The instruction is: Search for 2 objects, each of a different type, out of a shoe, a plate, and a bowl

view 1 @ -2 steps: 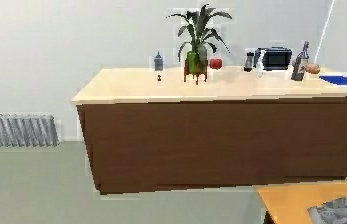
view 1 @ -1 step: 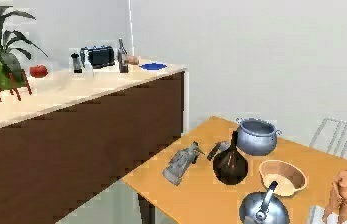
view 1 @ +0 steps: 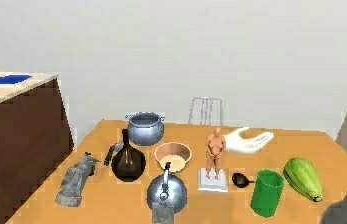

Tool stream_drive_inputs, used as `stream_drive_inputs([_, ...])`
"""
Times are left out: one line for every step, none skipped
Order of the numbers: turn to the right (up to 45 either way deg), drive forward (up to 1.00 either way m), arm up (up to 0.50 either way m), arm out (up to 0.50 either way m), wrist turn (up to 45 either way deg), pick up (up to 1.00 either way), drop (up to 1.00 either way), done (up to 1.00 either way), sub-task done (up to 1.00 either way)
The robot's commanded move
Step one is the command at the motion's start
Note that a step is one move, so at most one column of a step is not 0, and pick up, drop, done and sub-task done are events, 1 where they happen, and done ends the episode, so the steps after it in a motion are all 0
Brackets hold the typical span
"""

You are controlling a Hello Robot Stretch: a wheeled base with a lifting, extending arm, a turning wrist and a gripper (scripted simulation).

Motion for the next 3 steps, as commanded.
stream_drive_inputs([0.0,0.00,0.00,0.00,0.0,0.00,0.00,0.00,1.00])
stream_drive_inputs([-45.0,0.00,0.00,0.00,0.0,0.00,0.00,0.00,0.00])
stream_drive_inputs([-9.0,0.00,0.00,0.00,0.0,0.00,0.00,0.00,0.00])
